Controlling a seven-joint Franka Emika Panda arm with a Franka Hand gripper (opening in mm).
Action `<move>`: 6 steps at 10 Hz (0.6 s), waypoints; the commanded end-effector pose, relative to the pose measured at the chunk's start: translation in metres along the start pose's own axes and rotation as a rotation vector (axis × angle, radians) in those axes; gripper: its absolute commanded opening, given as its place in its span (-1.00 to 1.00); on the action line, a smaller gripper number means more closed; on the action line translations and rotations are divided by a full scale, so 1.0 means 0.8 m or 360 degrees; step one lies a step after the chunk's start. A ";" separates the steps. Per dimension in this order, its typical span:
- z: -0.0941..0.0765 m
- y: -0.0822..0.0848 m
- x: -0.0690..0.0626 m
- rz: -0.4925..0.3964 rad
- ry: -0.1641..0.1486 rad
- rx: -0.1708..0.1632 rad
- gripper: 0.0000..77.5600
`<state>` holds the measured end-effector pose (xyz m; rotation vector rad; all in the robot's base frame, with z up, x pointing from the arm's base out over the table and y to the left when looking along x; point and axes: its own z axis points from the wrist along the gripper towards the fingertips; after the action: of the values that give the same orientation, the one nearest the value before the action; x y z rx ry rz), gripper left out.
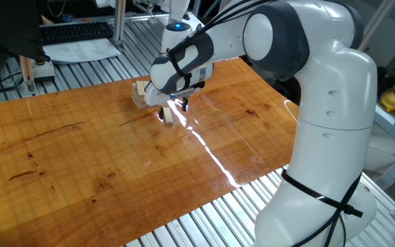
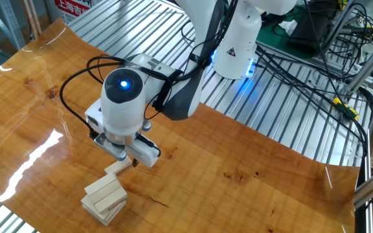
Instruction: Play Jenga
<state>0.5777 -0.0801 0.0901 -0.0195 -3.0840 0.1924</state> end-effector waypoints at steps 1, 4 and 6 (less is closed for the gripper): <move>-0.016 0.003 -0.004 -0.0003 0.0017 -0.0023 0.99; -0.033 0.008 -0.007 -0.0007 0.0016 -0.0040 0.99; -0.053 0.012 -0.008 0.0000 0.0014 -0.0046 0.99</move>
<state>0.5837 -0.0690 0.1163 -0.0154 -3.0740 0.1480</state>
